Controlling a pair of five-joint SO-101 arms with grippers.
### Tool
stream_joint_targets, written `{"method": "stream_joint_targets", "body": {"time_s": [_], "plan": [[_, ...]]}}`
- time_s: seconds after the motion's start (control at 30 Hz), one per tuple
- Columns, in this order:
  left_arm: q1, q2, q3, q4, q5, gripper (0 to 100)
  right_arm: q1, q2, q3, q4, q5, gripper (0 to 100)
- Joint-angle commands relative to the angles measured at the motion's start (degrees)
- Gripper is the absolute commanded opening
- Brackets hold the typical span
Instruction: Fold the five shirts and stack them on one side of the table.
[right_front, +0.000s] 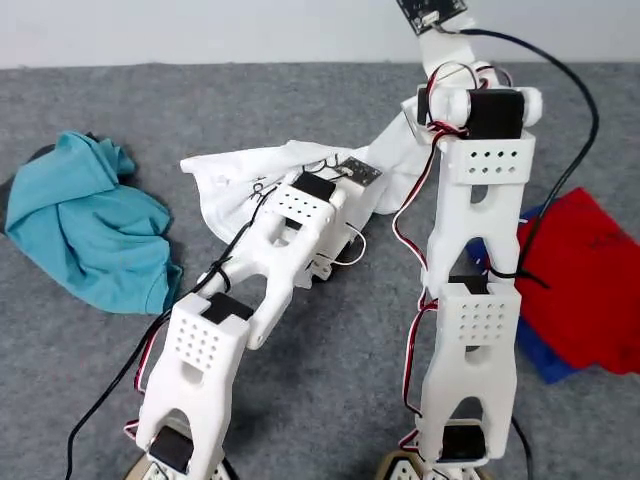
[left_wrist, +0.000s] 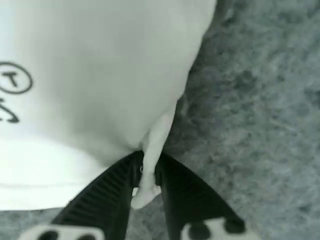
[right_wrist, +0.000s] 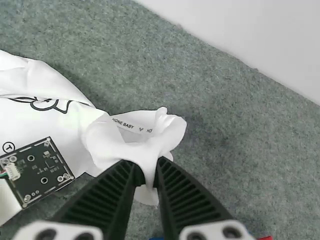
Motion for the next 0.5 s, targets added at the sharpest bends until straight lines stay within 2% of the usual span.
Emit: {"method": "stream_joint_targets", "body": {"time_s": [0.0,0.1,0.3,0.47], "plan": [[-3.52,-3.34,-6.02,6.77,-0.70,1,-0.13,-1.10,-0.26,2.33,-0.62,1.0],[-7.82,-8.09,-13.58,12.48,-0.70,1,-0.13,-1.63,-0.79,2.33,-0.53,1.0],[-19.43,-21.98,-15.69,12.13,-0.88,1,-0.13,-8.48,-0.70,2.33,-0.53,1.0],[-25.49,-33.41,-15.69,12.13,-5.54,1,-0.13,-18.24,-0.53,2.33,-0.53,1.0]]}}
